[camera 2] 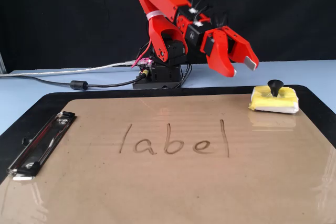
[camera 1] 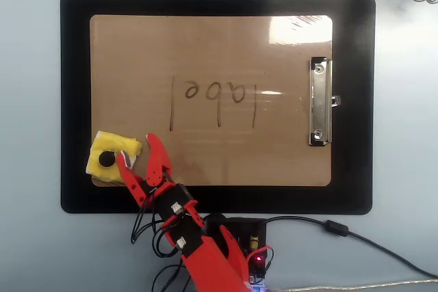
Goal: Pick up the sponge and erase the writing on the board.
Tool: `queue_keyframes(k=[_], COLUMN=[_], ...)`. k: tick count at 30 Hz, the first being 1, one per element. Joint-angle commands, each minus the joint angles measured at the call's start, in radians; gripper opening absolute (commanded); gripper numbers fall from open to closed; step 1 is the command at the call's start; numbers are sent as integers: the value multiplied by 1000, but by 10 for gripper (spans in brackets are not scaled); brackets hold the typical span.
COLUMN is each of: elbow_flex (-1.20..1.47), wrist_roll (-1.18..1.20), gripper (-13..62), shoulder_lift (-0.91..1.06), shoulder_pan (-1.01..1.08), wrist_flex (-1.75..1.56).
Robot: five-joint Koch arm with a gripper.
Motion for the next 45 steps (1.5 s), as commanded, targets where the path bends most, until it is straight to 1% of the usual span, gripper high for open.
queue_keyframes(k=[1,4,7,10,13,15,20,27,31,41,45], elbow_flex=[2,-32,-75,-110,-212,-233,-235,-201,-183,-209,-215], wrist_roll=[-80,-95,-112,-117,-115,-110,-89,66,69,71,67], gripper=[306,308,312,321,321,321,318,317,318,318,322], shoulder_lift=[-3,-114,-130,-275,-360,-397,-408,-425,-443,-612,-617], shoulder_pan=[-51,-112,-253,-264,-268,-268,-262,-227,-227,-236,-238], wrist_flex=[-268,-281,-253,-179,-169,-169,-170,-186,-193,-249,-247])
